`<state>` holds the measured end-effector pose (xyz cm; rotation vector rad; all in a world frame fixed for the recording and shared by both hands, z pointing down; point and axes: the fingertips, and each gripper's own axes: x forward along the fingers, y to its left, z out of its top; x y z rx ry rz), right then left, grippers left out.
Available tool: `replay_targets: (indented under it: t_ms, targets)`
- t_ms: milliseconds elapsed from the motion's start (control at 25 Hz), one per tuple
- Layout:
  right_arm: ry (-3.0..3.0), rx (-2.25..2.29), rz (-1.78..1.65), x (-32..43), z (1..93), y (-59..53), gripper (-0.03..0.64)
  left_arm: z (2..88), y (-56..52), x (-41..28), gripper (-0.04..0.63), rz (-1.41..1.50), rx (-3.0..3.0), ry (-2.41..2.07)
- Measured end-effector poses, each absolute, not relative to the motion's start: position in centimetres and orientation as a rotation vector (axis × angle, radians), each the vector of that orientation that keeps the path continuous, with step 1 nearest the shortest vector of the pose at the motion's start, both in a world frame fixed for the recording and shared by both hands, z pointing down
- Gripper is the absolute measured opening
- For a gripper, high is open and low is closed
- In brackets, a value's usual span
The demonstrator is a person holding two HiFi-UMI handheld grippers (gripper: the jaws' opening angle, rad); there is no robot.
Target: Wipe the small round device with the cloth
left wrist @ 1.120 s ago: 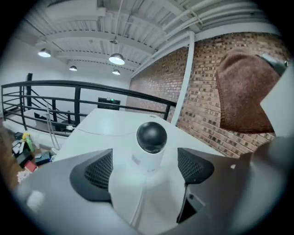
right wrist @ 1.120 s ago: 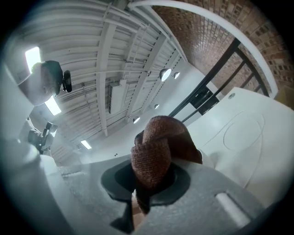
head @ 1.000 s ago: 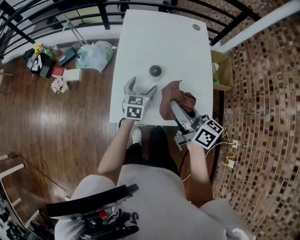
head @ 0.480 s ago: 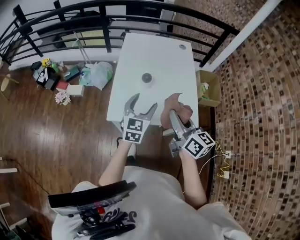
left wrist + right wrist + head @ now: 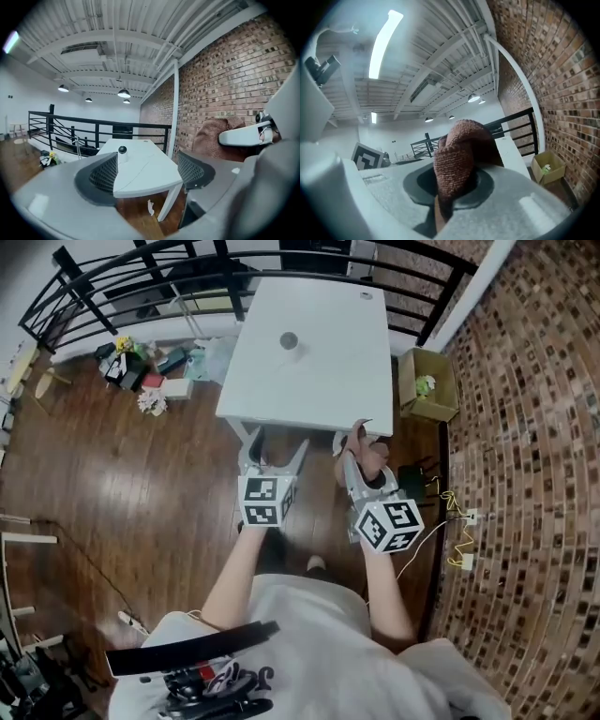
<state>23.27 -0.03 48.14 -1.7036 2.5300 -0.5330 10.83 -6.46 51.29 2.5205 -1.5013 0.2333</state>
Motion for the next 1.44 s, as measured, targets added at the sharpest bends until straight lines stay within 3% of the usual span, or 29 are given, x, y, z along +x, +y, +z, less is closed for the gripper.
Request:
replay_targets:
  t_ms: [120,200,280,440,560,760,1440]
  targets:
    - [2.567,-1.654,-0.511,21.3,46.7,2.6,0.023,50.2,-3.9,8.3,0.409,0.251,2.489,-1.614]
    - [2.595,-1.66,-0.434,20.0,44.9,3.6,0.023,49.3,-2.9,6.9,0.49,0.241,2.48,-1.62]
    - [2.605,-1.695,-0.338,19.2,43.1,4.3,0.023,47.8,-1.9,5.8,0.501,0.199,2.49,-1.61]
    - [2.554,-1.782,-0.221,18.3,40.8,5.1,0.023,44.3,-0.4,3.9,0.499,0.086,2.517,-1.61]
    - [2.542,-1.793,-0.199,16.7,40.2,5.7,0.023,42.9,0.6,1.8,0.437,0.055,2.542,-1.659]
    - [2.531,-1.821,-0.2,15.1,39.9,6.5,0.023,41.0,1.8,0.7,0.407,0.01,2.598,-1.628]
    - [2.455,-1.907,-0.214,16.8,39.8,6.1,0.023,40.6,1.0,1.7,0.405,0.01,2.637,-1.547]
